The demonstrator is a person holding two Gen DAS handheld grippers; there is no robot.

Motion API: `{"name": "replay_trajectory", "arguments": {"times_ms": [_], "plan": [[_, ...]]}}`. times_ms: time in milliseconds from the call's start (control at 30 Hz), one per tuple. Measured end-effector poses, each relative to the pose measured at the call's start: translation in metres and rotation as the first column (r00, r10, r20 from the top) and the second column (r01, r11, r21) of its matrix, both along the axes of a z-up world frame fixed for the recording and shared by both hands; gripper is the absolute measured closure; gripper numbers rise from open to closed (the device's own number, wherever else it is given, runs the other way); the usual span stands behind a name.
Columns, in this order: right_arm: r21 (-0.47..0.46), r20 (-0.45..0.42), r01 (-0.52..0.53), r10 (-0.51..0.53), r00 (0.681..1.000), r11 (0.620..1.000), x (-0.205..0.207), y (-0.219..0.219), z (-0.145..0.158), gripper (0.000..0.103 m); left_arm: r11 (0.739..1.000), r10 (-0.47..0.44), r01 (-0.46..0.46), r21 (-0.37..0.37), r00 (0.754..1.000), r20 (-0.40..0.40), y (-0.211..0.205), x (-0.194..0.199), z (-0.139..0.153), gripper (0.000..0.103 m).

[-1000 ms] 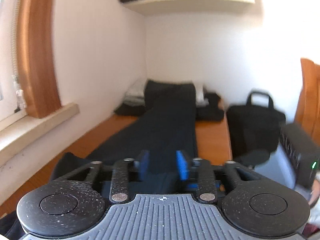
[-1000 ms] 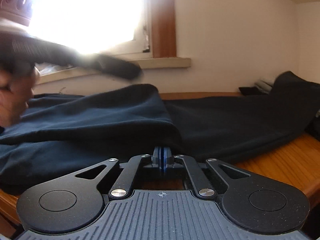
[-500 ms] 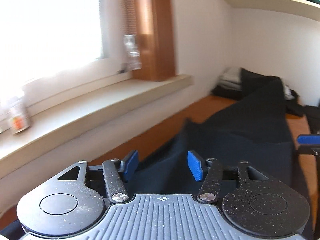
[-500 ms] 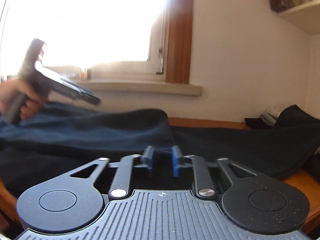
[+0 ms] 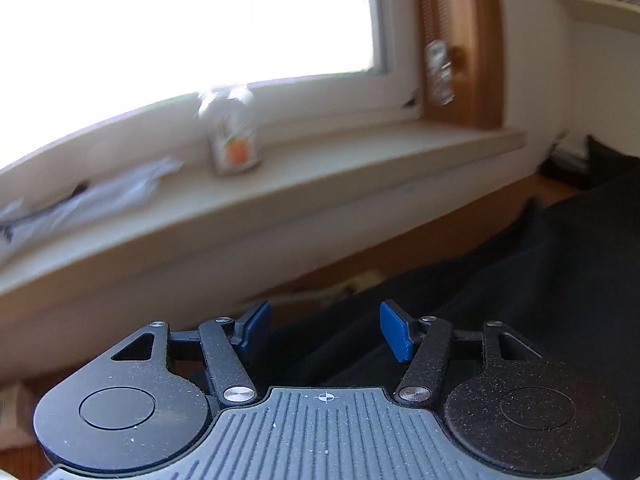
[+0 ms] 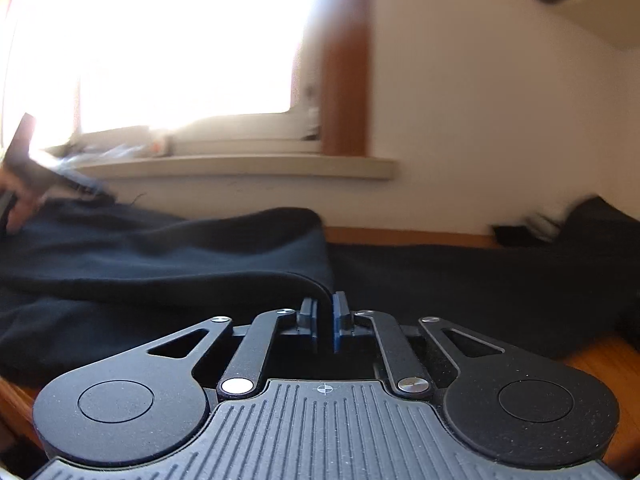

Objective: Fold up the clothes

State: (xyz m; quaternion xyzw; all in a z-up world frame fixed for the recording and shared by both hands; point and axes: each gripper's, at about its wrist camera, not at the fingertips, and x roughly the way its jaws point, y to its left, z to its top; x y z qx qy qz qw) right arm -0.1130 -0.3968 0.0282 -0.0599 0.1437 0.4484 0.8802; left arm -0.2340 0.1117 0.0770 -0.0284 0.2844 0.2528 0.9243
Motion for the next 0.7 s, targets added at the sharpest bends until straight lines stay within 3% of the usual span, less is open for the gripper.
{"name": "replay_trajectory", "arguments": {"times_ms": [167,333,433,533,700], "plan": [[0.021,-0.074,-0.001,0.002,0.997,1.0,0.001,-0.014,-0.009,0.097,1.0,0.011,-0.011,0.004,1.0,-0.015,0.001,-0.005,-0.007,0.037],[0.053,-0.022,-0.006,0.007,1.0,0.999,0.002,-0.026,0.019,0.095,0.999,-0.018,0.019,0.051,1.0,-0.017,-0.015,0.007,0.002,0.037],[0.049,0.017,-0.026,0.025,1.0,0.998,0.001,-0.022,0.033,0.092,0.991,-0.115,0.116,0.063,0.993,-0.019,-0.034,0.029,0.01,0.038],[0.011,0.044,-0.086,0.085,0.995,0.996,0.004,0.011,0.044,0.092,0.974,-0.198,0.204,0.099,0.978,-0.068,-0.05,0.061,0.01,0.046],[-0.098,0.044,-0.191,0.196,0.98,0.977,0.026,0.093,0.056,0.087,0.961,-0.275,0.277,0.016,0.958,-0.081,-0.052,0.092,-0.001,0.067]]}}
